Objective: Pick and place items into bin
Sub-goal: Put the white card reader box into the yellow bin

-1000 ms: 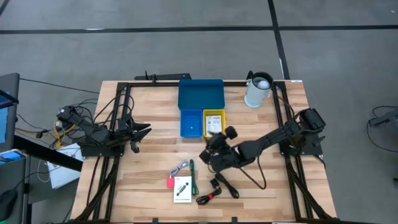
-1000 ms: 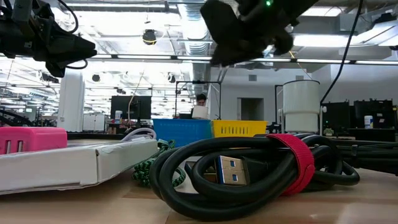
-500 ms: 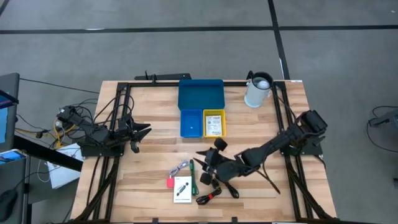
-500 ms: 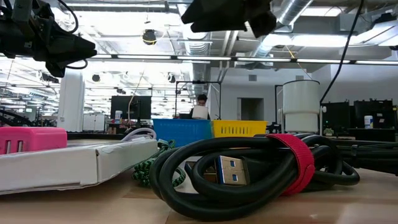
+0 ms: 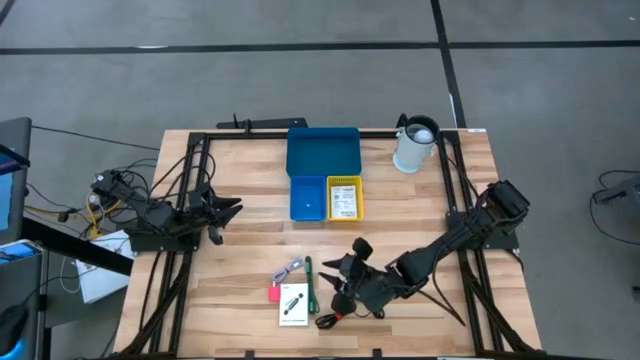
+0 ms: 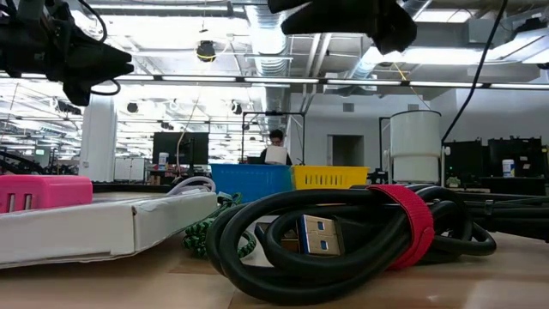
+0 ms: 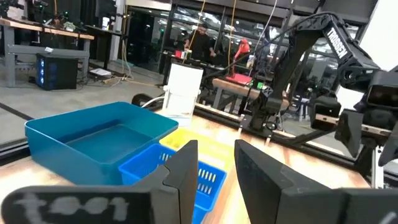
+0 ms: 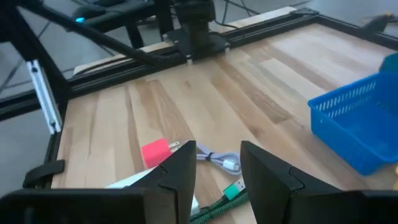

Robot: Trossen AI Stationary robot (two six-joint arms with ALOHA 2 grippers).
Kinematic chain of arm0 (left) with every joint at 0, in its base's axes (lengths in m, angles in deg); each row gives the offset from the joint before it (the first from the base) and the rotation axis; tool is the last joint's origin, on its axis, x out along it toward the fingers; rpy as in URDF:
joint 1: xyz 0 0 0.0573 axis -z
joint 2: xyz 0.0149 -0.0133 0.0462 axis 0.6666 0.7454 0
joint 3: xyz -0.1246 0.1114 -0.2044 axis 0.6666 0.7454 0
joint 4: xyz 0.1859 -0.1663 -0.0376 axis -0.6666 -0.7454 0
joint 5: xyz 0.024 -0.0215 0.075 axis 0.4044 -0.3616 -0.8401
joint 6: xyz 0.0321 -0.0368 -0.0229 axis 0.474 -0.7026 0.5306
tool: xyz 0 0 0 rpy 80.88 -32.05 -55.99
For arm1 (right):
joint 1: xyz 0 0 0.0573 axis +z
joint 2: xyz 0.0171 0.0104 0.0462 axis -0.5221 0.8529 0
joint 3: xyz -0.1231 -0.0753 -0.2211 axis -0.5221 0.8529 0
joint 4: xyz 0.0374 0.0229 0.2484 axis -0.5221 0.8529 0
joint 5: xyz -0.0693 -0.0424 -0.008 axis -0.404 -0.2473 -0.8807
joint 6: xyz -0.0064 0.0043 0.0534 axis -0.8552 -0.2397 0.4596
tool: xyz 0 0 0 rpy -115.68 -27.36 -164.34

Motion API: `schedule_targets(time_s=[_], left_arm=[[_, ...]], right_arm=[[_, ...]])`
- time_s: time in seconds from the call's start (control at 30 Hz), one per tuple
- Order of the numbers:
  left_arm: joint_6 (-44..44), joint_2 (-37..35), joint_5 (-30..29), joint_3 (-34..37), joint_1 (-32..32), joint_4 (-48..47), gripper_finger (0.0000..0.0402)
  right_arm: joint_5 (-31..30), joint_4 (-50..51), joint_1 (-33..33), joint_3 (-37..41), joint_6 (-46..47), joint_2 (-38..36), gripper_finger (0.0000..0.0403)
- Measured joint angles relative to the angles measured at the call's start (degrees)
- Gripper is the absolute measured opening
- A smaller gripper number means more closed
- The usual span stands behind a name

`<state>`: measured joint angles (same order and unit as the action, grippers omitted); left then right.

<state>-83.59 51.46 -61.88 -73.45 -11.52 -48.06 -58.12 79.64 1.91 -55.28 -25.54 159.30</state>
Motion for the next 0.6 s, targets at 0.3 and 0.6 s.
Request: schedule_targets(time_s=[0.3, 0.6], left_arm=[[1.5, 0.8, 4.6, -1.4, -2.0, 5.5, 0.0095], [-3.1, 17.9, 16.4, -5.6, -2.4, 1.5, 0.0095]], right_arm=[[-2.5, -0.1, -0.4, 2.4, 2.2, 0.0, 0.0118], [1.5, 0.4, -3.2, 2.4, -2.4, 0.0, 0.0118]])
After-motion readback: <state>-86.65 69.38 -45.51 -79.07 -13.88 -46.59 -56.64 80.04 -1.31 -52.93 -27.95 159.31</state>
